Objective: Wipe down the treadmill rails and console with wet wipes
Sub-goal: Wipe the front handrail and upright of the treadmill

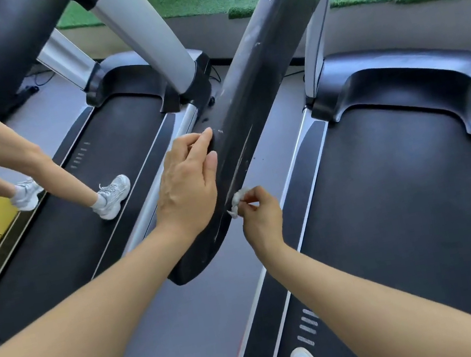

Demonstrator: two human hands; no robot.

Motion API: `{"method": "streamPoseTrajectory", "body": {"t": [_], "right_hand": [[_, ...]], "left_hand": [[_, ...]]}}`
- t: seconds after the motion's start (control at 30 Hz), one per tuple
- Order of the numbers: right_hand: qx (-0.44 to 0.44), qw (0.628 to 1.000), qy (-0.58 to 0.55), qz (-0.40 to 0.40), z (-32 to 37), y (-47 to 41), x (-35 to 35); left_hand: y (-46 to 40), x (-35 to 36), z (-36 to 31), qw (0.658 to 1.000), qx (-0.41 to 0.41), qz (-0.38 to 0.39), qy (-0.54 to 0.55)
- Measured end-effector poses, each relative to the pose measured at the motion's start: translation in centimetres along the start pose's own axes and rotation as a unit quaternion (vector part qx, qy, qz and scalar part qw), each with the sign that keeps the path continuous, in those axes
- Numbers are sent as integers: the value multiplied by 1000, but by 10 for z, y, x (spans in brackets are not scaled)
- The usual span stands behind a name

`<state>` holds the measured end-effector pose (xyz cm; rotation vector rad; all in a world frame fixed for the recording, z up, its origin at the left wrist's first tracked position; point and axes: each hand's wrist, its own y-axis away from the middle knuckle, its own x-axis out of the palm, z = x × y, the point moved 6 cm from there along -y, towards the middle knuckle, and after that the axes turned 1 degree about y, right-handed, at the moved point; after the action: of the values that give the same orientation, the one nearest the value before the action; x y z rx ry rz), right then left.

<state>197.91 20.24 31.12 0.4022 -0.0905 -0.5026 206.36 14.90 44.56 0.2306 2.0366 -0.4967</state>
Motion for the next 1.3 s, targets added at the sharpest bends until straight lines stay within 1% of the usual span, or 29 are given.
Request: {"method": "streamPoseTrajectory", "body": {"t": [0.1, 0.33, 0.4, 0.47, 0.57, 0.63, 0.73, 0.8, 0.9, 0.97, 1.0, 1.03, 1.07, 1.13, 1.17, 1.2, 1.23, 1.3], "right_hand": [[8, 999, 15, -29, 15, -17, -6], [-10, 995, -7, -102, 67, -92, -28], [-21, 994, 7, -110, 69, -85, -26], [-45, 995, 11, -85, 62, -53, -20], [-67, 998, 0, 9, 49, 4, -8], [-74, 997, 6, 23, 44, 8, -6], [-78, 996, 32, -22, 52, -31, -12], [-64, 995, 32, -68, 61, -72, -21], [-48, 993, 28, -107, 84, -119, -34], [-58, 990, 27, -123, 91, -121, -34], [-79, 988, 36, -129, 91, -111, -31], [-109, 986, 46, -119, 86, -94, -26], [-147, 984, 46, -90, 82, -71, -20], [-207, 978, 29, 0, 70, -22, -8], [-221, 975, 19, 27, 68, -6, -6], [-231, 972, 12, 36, 69, -1, -5], [-233, 972, 11, 29, 74, -8, -6], [-212, 977, 5, -16, 82, -43, -12]], "left_hand": [[-2, 0, 1, 1000, -1, -6, 23], [-2, 0, 0, 999, 6, -18, 43], [-2, 0, 0, 999, 6, -16, 49], [-2, -1, -1, 998, 6, -20, 51], [-1, -1, -1, 999, 1, -22, 45], [-1, -1, 0, 999, 0, -23, 42], [0, -1, 1, 999, -1, -23, 41], [0, 0, 0, 999, 0, -22, 43], [0, -1, -1, 999, 0, -24, 45], [-1, 0, 0, 999, -2, -23, 45], [0, 0, 0, 999, -3, -21, 44], [-1, 0, 0, 999, -4, -21, 43], [-1, 0, 0, 999, -4, -22, 41], [-1, 0, -1, 999, -4, -25, 39], [0, 0, -1, 999, -3, -25, 39], [0, -1, -1, 999, -3, -25, 39], [0, -1, -1, 999, -2, -25, 39], [0, -1, 0, 999, -4, -25, 38]]}}
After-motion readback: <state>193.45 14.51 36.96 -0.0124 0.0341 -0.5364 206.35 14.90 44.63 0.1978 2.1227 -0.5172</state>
